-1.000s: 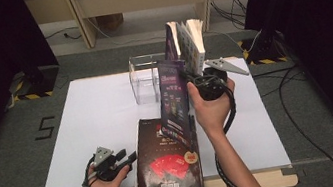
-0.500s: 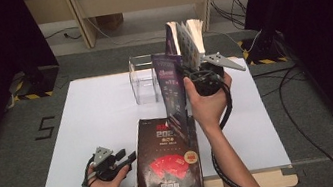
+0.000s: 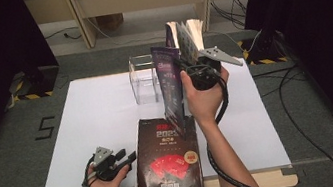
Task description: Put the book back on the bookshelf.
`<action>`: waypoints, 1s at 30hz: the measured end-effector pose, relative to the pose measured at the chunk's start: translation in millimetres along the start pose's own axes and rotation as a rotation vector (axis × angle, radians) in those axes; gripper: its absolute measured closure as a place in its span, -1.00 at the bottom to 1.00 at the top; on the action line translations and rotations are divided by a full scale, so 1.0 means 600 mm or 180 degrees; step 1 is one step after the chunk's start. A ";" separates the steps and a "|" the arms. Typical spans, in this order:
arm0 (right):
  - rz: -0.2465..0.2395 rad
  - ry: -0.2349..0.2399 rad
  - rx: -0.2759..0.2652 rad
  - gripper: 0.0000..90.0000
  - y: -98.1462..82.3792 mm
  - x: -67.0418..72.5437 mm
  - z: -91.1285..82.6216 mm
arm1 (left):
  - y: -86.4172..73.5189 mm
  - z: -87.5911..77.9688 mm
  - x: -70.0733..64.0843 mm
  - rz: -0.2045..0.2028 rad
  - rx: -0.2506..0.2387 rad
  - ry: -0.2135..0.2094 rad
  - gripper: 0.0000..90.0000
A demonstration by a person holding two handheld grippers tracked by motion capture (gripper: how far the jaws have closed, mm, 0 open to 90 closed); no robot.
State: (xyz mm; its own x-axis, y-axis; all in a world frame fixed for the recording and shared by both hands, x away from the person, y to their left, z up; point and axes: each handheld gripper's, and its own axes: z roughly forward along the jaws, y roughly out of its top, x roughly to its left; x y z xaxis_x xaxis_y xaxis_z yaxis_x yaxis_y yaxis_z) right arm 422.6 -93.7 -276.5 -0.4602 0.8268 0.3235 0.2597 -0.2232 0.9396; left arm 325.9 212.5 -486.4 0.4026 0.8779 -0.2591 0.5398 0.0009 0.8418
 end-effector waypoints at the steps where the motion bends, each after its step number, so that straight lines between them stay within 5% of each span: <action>1: -0.0005 0.0003 -0.0011 0.89 0.001 0.001 0.001 | 0.000 0.000 0.000 -0.0002 -0.0004 0.0001 0.15; 30: -0.0082 -0.0113 -0.0160 0.89 0.034 0.008 0.039 | 0.000 0.001 0.002 -0.0028 -0.0013 -0.0004 0.15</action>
State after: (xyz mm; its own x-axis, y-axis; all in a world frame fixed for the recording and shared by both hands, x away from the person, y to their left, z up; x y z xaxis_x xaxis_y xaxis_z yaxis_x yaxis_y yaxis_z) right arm 445.6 -81.9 -258.5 -0.4354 0.8503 0.2957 0.2045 -0.2264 0.9523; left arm 326.9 213.3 -487.2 0.3988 0.8772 -0.2672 0.5404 0.0106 0.8413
